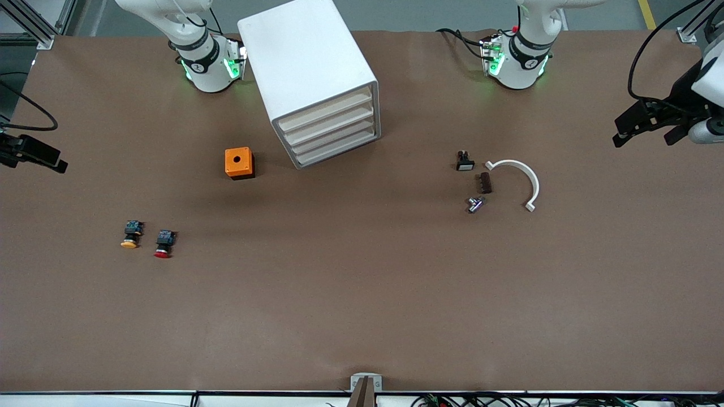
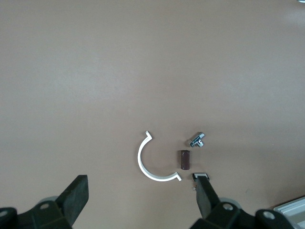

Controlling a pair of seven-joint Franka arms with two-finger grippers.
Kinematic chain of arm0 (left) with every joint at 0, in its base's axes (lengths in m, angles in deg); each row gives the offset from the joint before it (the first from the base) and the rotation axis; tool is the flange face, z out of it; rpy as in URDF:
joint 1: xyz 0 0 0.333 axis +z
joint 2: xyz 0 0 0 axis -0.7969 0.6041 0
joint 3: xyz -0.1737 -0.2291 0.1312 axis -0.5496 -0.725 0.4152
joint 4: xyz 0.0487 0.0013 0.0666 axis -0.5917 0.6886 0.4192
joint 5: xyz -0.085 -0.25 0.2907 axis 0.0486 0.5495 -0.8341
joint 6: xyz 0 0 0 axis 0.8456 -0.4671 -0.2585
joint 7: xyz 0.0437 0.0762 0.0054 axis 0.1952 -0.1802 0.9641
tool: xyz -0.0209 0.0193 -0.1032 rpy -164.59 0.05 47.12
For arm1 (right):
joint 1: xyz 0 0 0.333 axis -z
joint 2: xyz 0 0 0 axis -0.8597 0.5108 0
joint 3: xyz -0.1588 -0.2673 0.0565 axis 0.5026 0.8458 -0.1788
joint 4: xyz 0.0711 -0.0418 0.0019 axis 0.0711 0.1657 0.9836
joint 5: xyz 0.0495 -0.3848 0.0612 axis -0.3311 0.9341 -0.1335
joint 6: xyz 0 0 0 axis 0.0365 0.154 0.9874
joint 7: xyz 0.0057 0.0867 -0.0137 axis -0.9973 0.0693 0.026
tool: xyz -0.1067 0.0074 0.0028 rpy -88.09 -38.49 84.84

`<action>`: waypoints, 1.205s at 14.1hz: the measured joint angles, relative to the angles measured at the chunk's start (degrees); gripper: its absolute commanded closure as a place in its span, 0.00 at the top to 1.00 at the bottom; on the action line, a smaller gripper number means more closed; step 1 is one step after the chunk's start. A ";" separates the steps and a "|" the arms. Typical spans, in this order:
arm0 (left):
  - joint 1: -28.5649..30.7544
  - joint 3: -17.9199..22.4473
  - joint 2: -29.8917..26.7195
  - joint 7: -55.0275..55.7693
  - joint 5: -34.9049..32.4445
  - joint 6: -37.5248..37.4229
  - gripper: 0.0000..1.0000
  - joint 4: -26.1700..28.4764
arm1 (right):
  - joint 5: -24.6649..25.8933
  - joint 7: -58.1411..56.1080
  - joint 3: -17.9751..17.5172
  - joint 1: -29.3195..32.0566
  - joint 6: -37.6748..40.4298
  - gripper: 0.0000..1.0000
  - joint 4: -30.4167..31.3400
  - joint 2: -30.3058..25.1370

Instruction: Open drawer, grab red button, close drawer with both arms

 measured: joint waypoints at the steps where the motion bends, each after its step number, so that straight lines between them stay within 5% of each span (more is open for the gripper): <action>1: -0.63 0.49 0.00 0.00 0.00 -0.06 1.00 -0.09 | 0.00 0.00 -0.03 0.00 -0.13 1.00 -0.02 -0.01; 17: -3.21 -1.57 6.68 2.91 -2.78 -1.71 1.00 -5.88 | -0.02 0.00 -0.21 -0.02 -0.74 1.00 -1.46 -0.14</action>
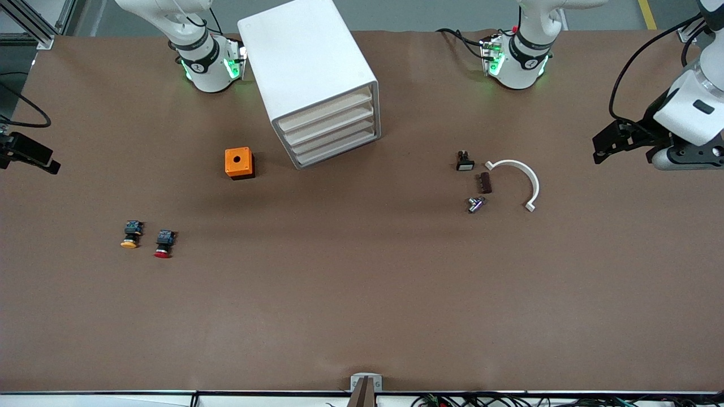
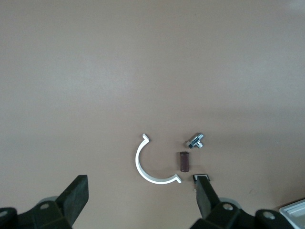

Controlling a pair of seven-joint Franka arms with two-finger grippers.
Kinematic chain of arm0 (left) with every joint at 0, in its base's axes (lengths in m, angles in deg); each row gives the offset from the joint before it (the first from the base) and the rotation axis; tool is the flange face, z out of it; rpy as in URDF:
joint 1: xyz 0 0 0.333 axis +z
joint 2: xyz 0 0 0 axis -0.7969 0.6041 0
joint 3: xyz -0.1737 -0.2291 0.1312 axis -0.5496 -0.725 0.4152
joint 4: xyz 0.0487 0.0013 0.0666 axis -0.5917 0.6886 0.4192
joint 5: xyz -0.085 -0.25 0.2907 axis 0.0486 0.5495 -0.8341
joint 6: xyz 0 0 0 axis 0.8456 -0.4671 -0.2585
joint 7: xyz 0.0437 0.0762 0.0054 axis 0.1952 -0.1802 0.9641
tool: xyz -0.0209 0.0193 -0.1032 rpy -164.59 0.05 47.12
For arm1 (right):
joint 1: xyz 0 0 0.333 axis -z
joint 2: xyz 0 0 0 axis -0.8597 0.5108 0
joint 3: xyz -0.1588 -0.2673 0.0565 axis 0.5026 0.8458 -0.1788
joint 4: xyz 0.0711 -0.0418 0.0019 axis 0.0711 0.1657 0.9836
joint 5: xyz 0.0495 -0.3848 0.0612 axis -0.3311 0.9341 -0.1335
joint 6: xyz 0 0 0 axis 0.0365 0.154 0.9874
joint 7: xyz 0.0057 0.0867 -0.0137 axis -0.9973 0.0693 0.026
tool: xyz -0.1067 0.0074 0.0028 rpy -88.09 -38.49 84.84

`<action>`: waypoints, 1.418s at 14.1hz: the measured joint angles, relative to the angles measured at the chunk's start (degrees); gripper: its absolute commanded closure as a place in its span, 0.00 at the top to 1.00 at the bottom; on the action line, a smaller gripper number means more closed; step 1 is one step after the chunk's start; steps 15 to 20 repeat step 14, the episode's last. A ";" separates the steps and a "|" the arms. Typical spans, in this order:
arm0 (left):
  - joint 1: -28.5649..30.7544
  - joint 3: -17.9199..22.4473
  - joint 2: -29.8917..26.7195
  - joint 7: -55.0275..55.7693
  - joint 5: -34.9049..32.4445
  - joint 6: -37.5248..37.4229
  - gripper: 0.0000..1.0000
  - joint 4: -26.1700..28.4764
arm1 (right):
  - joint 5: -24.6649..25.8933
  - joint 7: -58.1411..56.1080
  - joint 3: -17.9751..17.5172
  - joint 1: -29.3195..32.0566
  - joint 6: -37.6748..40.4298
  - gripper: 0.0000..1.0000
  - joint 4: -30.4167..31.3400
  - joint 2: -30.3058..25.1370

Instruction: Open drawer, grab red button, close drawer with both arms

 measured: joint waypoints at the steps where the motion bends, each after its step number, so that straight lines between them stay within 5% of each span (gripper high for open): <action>1: 0.00 -0.12 0.00 0.39 0.00 -0.06 1.00 -0.18 | 0.00 0.00 -0.06 -0.01 0.00 1.00 0.00 0.00; 20: 1.41 1.24 0.00 -4.43 0.88 0.31 1.00 -0.48 | -0.03 -0.01 -0.50 -0.33 -0.97 1.00 0.03 0.15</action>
